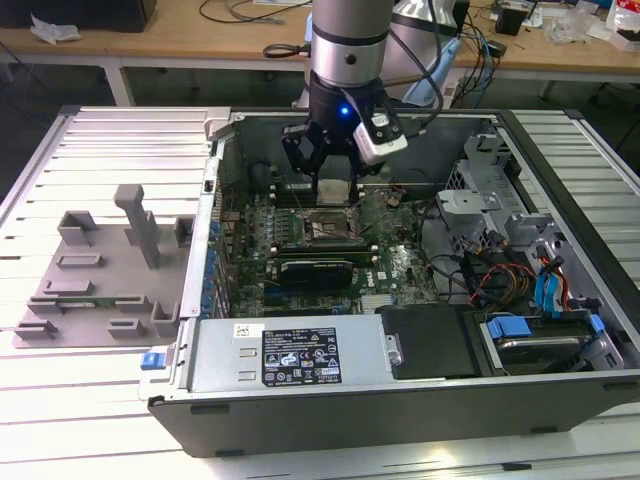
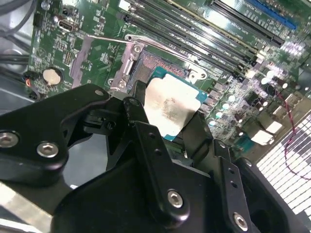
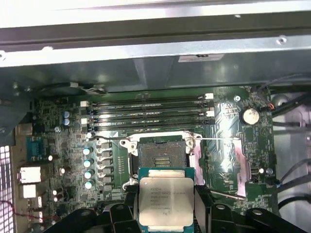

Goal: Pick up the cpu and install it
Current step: 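Place the cpu into insertion slot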

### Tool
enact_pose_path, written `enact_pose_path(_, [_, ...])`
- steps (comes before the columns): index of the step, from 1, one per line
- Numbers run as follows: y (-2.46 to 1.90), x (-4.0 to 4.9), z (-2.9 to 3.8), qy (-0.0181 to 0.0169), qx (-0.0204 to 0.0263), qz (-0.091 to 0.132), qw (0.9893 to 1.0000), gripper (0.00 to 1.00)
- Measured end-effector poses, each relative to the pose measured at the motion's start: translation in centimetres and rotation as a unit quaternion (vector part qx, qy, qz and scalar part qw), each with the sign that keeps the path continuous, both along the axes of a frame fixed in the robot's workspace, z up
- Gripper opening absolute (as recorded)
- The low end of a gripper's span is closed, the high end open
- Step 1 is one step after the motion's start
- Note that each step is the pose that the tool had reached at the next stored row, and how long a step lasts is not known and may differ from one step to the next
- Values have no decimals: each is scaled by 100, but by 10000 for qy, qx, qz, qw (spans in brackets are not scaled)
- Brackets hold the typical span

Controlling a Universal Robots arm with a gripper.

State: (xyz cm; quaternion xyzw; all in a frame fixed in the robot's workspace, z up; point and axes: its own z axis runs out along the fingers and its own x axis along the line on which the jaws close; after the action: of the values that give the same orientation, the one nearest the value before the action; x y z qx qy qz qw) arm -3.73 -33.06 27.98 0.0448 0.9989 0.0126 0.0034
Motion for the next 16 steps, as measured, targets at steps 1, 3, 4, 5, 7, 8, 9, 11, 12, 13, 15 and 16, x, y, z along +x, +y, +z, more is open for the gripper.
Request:
enact_pose_path(1, [0,0,-1,0,0,-96,10000,55])
enact_pose_path(3, [0,0,-4,0,0,-337,9994,55])
enact_pose_path(4, [0,0,-6,0,0,-504,9987,55])
enact_pose_path(5, [0,0,-7,0,0,-625,9980,55])
enact_pose_path(7, [0,0,-8,0,0,-815,9967,55])
enact_pose_path(8, [0,0,-9,0,0,-918,9958,55])
enact_pose_path(9, [0,0,-10,0,0,-1016,9948,55])
enact_pose_path(11, [0,0,-11,0,0,-1183,9930,55])
enact_pose_path(12, [0,0,-11,0,0,-1260,9920,55])
enact_pose_path(13, [0,0,-13,0,0,-1426,9898,55])
enact_pose_path(15, [0,0,-15,0,0,-1767,9843,55])
enact_pose_path(16, [0,0,-17,0,0,-1919,9814,55])
